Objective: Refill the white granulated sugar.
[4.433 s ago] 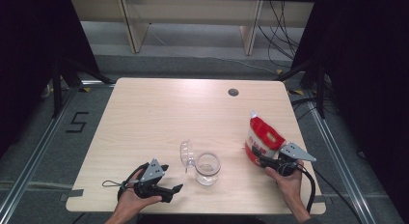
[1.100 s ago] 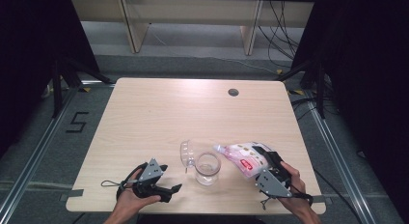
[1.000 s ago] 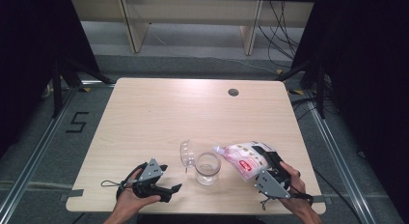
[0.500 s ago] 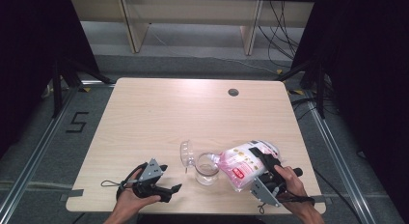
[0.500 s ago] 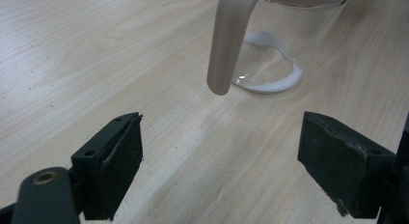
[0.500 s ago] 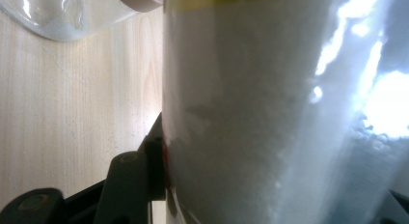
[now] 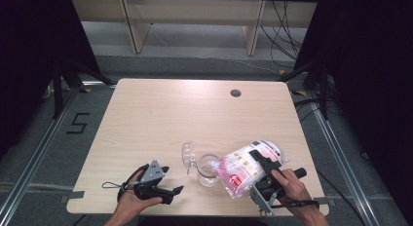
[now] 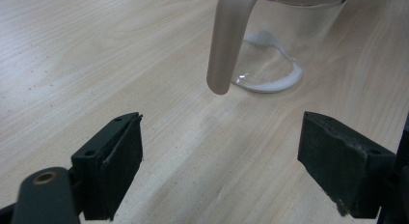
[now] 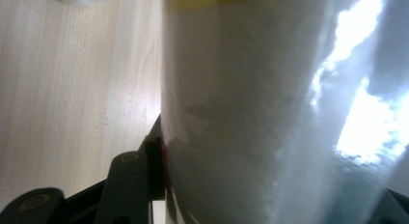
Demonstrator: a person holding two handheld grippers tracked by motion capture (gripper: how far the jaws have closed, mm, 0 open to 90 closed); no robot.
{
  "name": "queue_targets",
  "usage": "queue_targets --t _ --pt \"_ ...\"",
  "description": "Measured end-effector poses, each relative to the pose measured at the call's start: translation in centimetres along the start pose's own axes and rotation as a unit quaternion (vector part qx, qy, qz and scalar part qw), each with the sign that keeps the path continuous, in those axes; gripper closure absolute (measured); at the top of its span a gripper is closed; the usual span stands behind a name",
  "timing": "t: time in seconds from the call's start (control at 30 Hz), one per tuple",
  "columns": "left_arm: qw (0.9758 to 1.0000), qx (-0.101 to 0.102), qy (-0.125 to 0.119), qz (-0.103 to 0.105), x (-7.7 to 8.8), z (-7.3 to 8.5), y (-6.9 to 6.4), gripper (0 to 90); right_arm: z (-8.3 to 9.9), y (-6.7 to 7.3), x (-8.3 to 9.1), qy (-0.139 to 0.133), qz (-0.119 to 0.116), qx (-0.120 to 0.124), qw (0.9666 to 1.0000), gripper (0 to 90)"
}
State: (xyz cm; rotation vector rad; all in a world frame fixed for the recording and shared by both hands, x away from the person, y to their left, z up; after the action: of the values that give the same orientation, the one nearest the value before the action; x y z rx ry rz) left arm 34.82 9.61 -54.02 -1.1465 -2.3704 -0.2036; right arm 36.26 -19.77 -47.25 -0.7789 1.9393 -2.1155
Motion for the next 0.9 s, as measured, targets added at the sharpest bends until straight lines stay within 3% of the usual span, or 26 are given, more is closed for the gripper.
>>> queue_targets --t 0.03,0.1,0.27,0.33,0.4,0.5,0.53,0.6,0.63,0.67,0.7,0.8,0.87,0.9 --pt "1.0000 0.000 -0.002 -0.001 -0.01 -0.01 0.00 15.7 -0.12 0.60 -0.19 -0.003 0.003 -0.031 0.9995 50.3" --pt "1.0000 -0.002 -0.002 0.002 -0.03 0.00 -0.02 15.6 -0.15 0.51 -0.18 0.001 -0.002 -0.007 1.0000 50.4" --pt "1.0000 -0.006 0.001 0.001 -0.02 0.02 0.03 15.7 -0.16 0.26 -0.20 0.006 0.001 0.018 0.9998 50.6" --pt "1.0000 -0.005 0.001 0.001 -0.05 0.04 0.02 15.6 -0.04 0.53 -0.17 0.012 -0.002 0.003 0.9999 50.6" --pt "1.0000 -0.003 -0.003 0.001 -0.12 0.02 -0.04 15.7 -0.20 0.04 -0.25 0.006 0.005 0.030 0.9995 50.7" --pt "1.0000 -0.005 0.000 0.003 -0.04 0.01 -0.04 15.7 -0.26 -0.11 -0.29 0.007 0.006 0.032 0.9994 50.7" --pt "1.0000 -0.006 0.000 0.001 -0.01 0.01 0.02 15.7 -0.18 0.11 -0.24 0.013 0.002 0.017 0.9998 50.8" --pt "1.0000 -0.002 -0.003 0.001 -0.05 -0.01 -0.02 15.7 -0.22 0.14 -0.25 0.013 0.001 0.013 0.9998 50.8" --pt "1.0000 -0.004 0.000 0.000 -0.03 0.02 0.05 15.7 -0.40 -0.27 -0.37 0.004 0.006 0.038 0.9993 50.8" --pt "1.0000 -0.004 0.000 0.000 -0.03 0.02 0.05 15.6 -0.31 -0.06 -0.39 0.010 0.004 0.031 0.9995 50.9" --pt "1.0000 -0.005 -0.001 0.003 -0.03 0.01 -0.03 15.7 -0.41 -0.25 -0.49 0.005 0.005 0.048 0.9988 50.9" --pt "1.0000 -0.005 -0.001 0.003 -0.03 0.00 -0.04 15.7 -0.40 -0.08 -0.51 0.009 0.002 0.042 0.9991 50.9" --pt "1.0000 -0.005 -0.001 -0.001 -0.08 0.03 0.04 15.7 -0.54 -0.29 -0.53 0.006 0.005 0.055 0.9984 51.0" --pt "1.0000 -0.005 -0.002 0.001 -0.11 0.04 0.02 15.7 -0.49 -0.13 -0.52 0.010 0.004 0.047 0.9988 51.0"
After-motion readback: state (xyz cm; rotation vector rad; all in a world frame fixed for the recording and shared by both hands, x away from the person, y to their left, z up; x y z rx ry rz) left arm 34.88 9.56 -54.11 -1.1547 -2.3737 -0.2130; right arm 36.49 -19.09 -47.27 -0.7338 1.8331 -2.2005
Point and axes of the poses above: each handheld gripper's, and its own axes: x roughly backward along the jaws, z roughly out of its underside, y roughly to its left, the point moved 7 cm from there along -x, roughly forward along the jaws, and after that the axes turned 5 degrees about -y, right-handed, at the moved point
